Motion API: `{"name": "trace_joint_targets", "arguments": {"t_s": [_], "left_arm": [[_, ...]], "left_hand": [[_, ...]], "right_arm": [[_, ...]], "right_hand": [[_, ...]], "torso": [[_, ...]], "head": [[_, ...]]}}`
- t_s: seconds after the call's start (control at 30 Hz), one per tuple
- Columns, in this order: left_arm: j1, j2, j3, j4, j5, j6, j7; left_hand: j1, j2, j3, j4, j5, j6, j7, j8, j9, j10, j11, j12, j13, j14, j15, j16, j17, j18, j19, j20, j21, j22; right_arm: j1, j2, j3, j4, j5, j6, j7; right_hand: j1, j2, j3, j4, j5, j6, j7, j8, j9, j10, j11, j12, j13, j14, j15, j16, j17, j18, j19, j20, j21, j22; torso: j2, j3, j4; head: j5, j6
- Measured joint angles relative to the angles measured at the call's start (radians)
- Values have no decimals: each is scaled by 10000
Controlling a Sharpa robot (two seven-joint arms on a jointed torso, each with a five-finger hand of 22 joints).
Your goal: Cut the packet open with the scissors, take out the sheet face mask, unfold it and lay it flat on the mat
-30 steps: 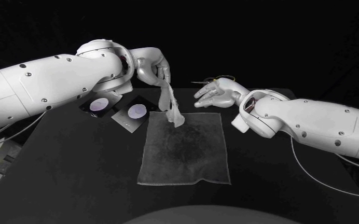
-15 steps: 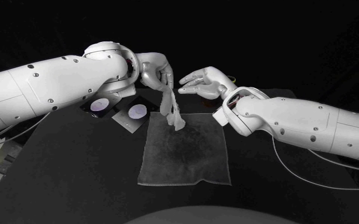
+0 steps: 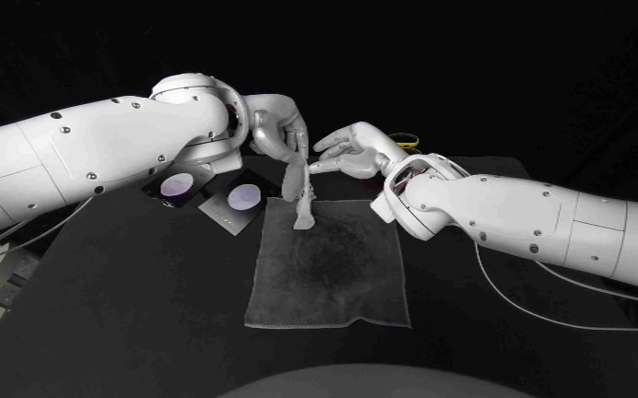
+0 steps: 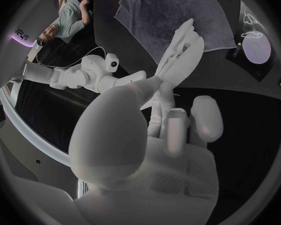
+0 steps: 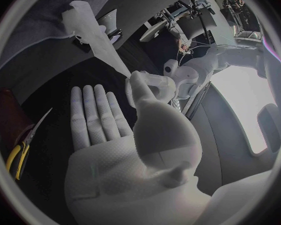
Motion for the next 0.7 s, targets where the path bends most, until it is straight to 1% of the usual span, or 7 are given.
{"name": "trace_joint_targets", "arguments": {"t_s": [0.13, 0.23, 0.37, 0.5, 0.57, 0.6, 0.7], "left_arm": [[0, 5, 0, 17, 70, 17, -49], [0, 10, 0, 18, 115, 26, -79], [0, 25, 0, 7, 153, 33, -123], [-1, 39, 0, 4, 197, 38, -154], [-1, 45, 0, 4, 211, 40, -165], [-1, 48, 0, 4, 223, 41, -173], [-1, 54, 0, 7, 263, 42, -188]], "left_hand": [[0, 0, 0, 0, 0, -1, -1, -7, 2, -1, 0, 33, -1, 0, 0, -1, 0, 0, 0, 0, 0, 0], [0, 0, -1, 0, 0, -2, -2, -8, 4, -1, 0, 33, -1, 0, 0, -3, 0, 0, 0, 0, 0, -1], [0, -1, -2, 0, 0, -4, -2, -9, 7, -1, 1, 33, -1, 0, 0, -5, 0, 0, 0, 0, 0, 0], [0, -1, -2, -1, 0, -13, -11, -19, 14, -1, 1, 33, -2, 0, 0, -6, 0, -1, 0, 0, 0, 20], [1, -1, -2, -1, 0, 4, 6, -21, 15, -2, 1, 33, -2, 0, 0, -6, 0, 0, 0, 0, 0, 28], [1, -1, -2, -1, 0, 17, 19, -30, 15, -1, 0, 33, -2, 0, 0, -6, 0, 0, 0, 0, 0, 28], [1, -1, -3, -1, 0, 18, 19, -22, 14, 33, -32, 33, -2, 0, 0, -7, 0, 0, 0, 0, 0, 28]], "right_arm": [[-66, 13, -3, 73, -270, 125, -300], [-100, 63, -3, 111, -410, 208, -448], [-147, 196, -2, 35, -580, 299, -648], [-201, 297, -1, -86, -675, 344, -808], [-226, 331, -1, -125, -702, 354, -867], [-237, 347, -1, -133, -713, 358, -890], [-255, 400, -1, -150, -726, 366, -939]], "right_hand": [[-124, 118, -510, 23, 93, 28, -18, 4, 8, 0, 0, 224, 4, -182, -36, 314, 0, -2, -24, -24, 0, -23], [-256, 150, -906, 53, 249, 186, 39, 139, 38, 50, -50, 352, 4, -251, -39, 535, 0, -4, -35, -35, 0, -24], [-301, 199, -1181, 36, 295, 348, 56, 253, 67, 152, -150, 500, 3, -264, -52, 724, 0, -5, -35, -35, 0, -24], [-191, 414, -1373, 25, 295, 464, 106, 332, 90, 291, -215, 583, 2, -264, -52, 876, 0, -7, -35, -35, 0, -24], [-173, 437, -1401, -3, 295, 554, 126, 353, 102, 329, -250, 617, 2, -225, -91, 892, 0, -7, -35, -35, 0, -24], [-179, 534, -1436, 0, 295, 581, 147, 400, 108, 351, -268, 618, 2, -225, -90, 926, 0, -7, -35, -35, 40, -24], [-41, 668, -1504, -22, 295, 697, 103, 450, 124, 486, -323, 618, 1, -182, -134, 1023, 0, -9, 24, -93, 75, -24]], "torso": [[-1, -1, 0], [-2, 4, 0], [-3, 6, 2], [-4, 5, 4], [-3, 4, 4], [-3, 3, 4], [-2, 3, 4]], "head": [[23, -7], [39, -14], [41, -18], [48, -23], [57, -35], [60, -37], [70, -52]]}}
